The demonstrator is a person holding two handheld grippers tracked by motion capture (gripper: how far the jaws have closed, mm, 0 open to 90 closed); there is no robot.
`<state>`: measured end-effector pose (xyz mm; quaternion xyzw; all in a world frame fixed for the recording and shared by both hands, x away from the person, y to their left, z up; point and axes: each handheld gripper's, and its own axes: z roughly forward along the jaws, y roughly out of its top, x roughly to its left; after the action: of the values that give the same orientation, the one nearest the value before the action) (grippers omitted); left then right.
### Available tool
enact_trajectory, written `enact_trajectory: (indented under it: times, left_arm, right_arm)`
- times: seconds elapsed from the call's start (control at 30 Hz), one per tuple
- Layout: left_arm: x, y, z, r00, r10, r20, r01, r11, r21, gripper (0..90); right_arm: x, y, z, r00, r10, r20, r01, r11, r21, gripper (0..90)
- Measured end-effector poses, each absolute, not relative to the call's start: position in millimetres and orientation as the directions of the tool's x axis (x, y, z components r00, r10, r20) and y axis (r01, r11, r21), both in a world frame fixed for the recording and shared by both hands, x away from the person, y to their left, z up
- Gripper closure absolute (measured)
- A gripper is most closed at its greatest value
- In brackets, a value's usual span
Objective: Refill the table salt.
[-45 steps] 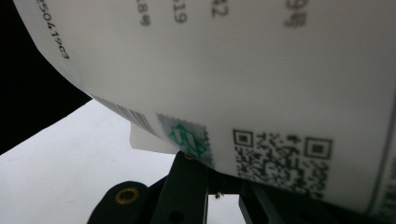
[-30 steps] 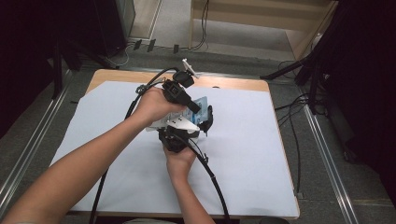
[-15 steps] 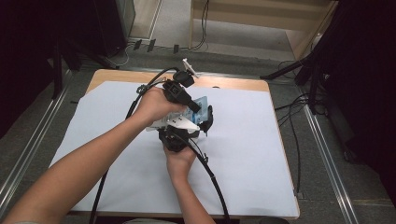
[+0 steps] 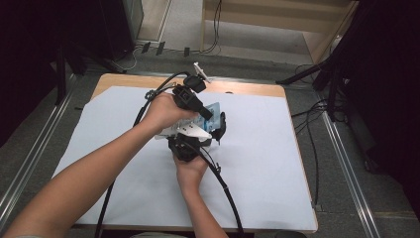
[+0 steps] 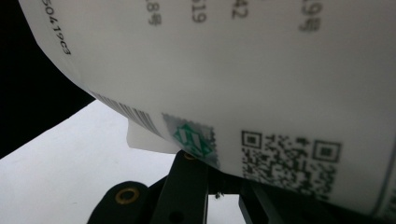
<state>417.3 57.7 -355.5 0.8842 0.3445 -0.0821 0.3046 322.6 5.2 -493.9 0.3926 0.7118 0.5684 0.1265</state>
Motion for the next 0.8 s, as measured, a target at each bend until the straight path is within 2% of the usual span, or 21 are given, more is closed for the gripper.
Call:
enact_trajectory:
  times: [0.8]
  left_arm:
    - [418.7,54.7,-358.5,0.747,0.567,-0.348,0.661,-0.577,0.479,90.0]
  right_arm:
    - [322.9,6.0,-492.2,-0.657,0.7,0.279,0.42,0.033,0.907,90.0]
